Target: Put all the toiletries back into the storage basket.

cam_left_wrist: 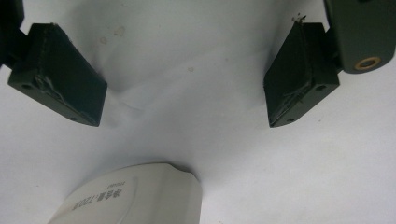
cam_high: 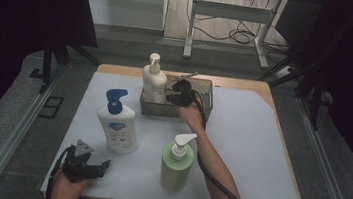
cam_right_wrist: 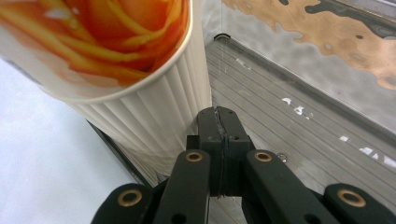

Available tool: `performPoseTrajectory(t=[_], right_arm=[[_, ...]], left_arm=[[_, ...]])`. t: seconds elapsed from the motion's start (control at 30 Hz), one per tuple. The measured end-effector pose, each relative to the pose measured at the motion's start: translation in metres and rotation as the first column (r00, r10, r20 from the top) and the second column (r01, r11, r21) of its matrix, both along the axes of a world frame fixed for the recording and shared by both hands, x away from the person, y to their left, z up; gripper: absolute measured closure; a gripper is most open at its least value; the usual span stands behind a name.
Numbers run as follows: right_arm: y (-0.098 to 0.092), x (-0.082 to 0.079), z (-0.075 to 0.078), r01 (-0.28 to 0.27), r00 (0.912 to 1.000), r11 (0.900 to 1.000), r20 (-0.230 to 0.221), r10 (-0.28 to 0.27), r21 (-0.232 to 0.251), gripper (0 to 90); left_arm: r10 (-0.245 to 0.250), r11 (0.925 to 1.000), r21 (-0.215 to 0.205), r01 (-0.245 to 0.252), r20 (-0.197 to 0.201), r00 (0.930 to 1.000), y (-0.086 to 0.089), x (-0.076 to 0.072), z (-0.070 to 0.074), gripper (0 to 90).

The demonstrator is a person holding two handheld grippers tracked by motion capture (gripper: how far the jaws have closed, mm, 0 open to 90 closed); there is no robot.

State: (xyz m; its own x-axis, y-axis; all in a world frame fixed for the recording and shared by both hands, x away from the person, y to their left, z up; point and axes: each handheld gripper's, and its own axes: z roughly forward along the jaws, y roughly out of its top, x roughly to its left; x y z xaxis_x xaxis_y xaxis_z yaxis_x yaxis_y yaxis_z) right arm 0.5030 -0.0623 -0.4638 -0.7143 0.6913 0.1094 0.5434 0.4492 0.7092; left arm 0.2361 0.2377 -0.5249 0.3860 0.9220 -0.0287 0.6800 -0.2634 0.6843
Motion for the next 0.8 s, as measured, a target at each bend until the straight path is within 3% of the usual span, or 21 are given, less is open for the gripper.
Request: performPoseTrajectory(t=[0.8], right_arm=[[0.017, -0.001, 0.0, -0.043, 0.9991, 0.999, -0.004, 0.043, 0.01, 89.5]], left_arm=[[0.0, 1.0, 0.0, 0.0, 0.0, 1.0, 0.0, 0.0, 0.0, 12.8]])
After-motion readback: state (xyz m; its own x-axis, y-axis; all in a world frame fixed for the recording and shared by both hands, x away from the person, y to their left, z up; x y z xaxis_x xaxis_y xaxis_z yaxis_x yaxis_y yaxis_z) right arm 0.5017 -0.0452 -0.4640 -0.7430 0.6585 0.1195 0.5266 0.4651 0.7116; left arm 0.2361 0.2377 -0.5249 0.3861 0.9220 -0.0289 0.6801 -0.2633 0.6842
